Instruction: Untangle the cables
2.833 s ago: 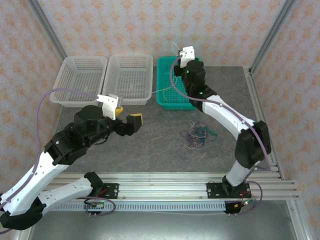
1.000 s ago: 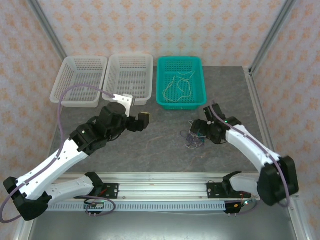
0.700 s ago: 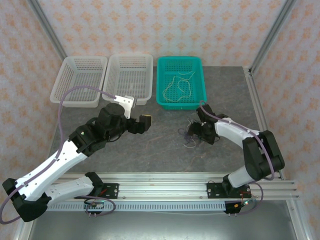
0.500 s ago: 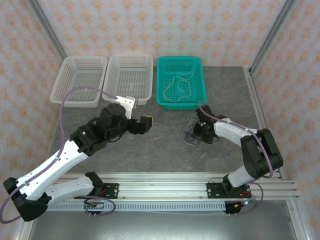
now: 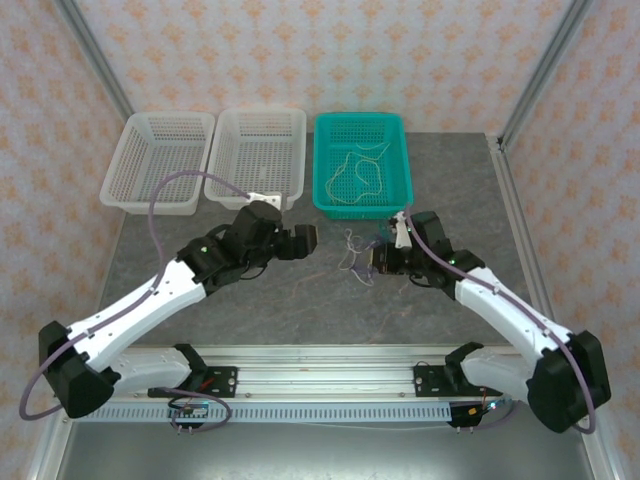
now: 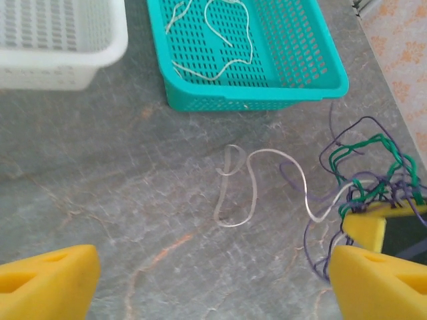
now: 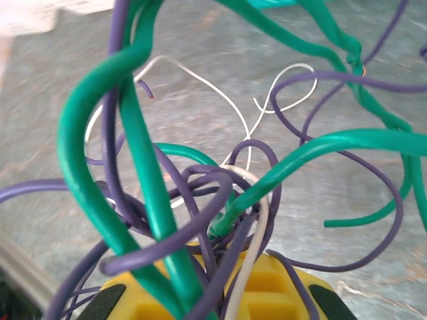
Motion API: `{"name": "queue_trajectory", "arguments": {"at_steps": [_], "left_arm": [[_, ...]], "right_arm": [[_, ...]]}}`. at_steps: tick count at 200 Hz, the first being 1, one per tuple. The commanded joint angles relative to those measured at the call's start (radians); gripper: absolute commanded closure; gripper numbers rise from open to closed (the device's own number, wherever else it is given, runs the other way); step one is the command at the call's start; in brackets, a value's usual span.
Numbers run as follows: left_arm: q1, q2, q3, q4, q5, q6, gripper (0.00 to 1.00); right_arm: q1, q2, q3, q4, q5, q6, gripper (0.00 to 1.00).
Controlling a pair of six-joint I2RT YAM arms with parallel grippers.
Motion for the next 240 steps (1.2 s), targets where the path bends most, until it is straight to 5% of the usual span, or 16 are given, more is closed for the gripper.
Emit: {"name": "queue_trajectory", "arguments": {"at_steps": [1,32,71,102,150,198,240], "left_arm": [[0.008,0.040,0.051,0.026,0.032,-0.126,0.15],[0.017,0.118,0.048,0.078,0.100,-0.234,0.21],[0.024,0.192,-0.054,0.339,0.287,-0.421,0.23],[0.027,0.194,-0.082,0.328,0.299,-0.456,0.23],[0.032,0.000,-0.135,0.156,0.046,-0.116,0.22],[0.025,-0.095,-0.347,0.450,0.239,0.335,0.25],[0.023,-0.051,-0.393,0.634,0.162,0.492,0.16]], "right_arm": [[0.046,-0.049,0.014,0.040,-0.069,-0.139,1.00],[0.090,-0.061,0.015,0.071,-0.118,-0.176,1.00],[0.104,-0.077,0.014,0.078,-0.100,-0.191,1.00],[0.104,-0.104,0.002,0.086,0.046,-0.189,1.00],[0.105,-0.114,-0.020,0.154,0.038,-0.154,1.00],[0.104,-0.073,0.041,0.131,-0.069,-0.116,1.00],[0.104,-0.068,0.094,0.102,-0.146,-0.096,1.00]]}}
